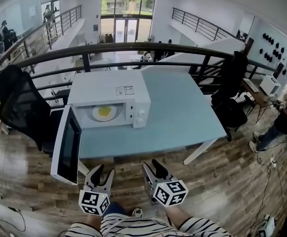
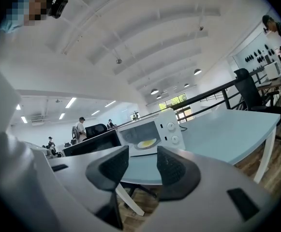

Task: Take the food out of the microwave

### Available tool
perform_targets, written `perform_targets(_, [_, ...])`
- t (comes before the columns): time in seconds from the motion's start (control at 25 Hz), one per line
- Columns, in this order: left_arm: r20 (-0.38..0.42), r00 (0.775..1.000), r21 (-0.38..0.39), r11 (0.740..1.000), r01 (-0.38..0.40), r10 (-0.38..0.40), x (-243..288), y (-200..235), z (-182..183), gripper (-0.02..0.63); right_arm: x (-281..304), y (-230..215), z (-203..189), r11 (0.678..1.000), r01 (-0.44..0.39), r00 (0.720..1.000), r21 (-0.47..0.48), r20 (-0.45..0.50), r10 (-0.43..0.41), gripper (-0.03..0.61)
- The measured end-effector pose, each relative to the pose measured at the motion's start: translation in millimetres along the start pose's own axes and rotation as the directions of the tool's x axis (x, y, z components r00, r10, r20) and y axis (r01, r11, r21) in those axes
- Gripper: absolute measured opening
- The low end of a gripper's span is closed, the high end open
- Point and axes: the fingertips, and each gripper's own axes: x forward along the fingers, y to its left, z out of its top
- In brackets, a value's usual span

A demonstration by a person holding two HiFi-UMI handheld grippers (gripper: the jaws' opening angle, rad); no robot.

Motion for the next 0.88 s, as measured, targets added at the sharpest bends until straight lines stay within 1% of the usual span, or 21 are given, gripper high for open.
perform_targets(0.12, [0.006, 0.999, -0.012, 0.999, -0.050, 0.050, 2.9, 4.3, 0.0, 0.147, 7.8, -7.1, 1.3, 1.000, -0.022, 1.000, -0.005, -0.015, 0.022, 0.183])
perform_targets(0.32, [-0.003, 0.995, -0.034, 0.995, -0.098, 0.098, 12.5, 16.7, -2.3, 0.147, 24.7, -15.0, 3.5, 0.999, -0.045, 0.999, 0.001, -0.028, 0.045, 0.183])
perform_targets(0.64, [-0.015, 0.992, -0.055, 0.991, -0.126, 0.125, 46.9, 53.9, -4.5, 0.147, 67.7, -26.8, 7.9, 0.999, -0.049, 0.998, -0.005, -0.037, 0.048, 0.183])
perform_targets(0.88, [-0.005, 0.989, -0.037, 0.988, -0.151, 0.151, 75.9, 89.4, -5.0, 0.147, 113.8, -27.0, 6.5, 0.998, -0.058, 0.997, -0.011, -0.050, 0.057, 0.183])
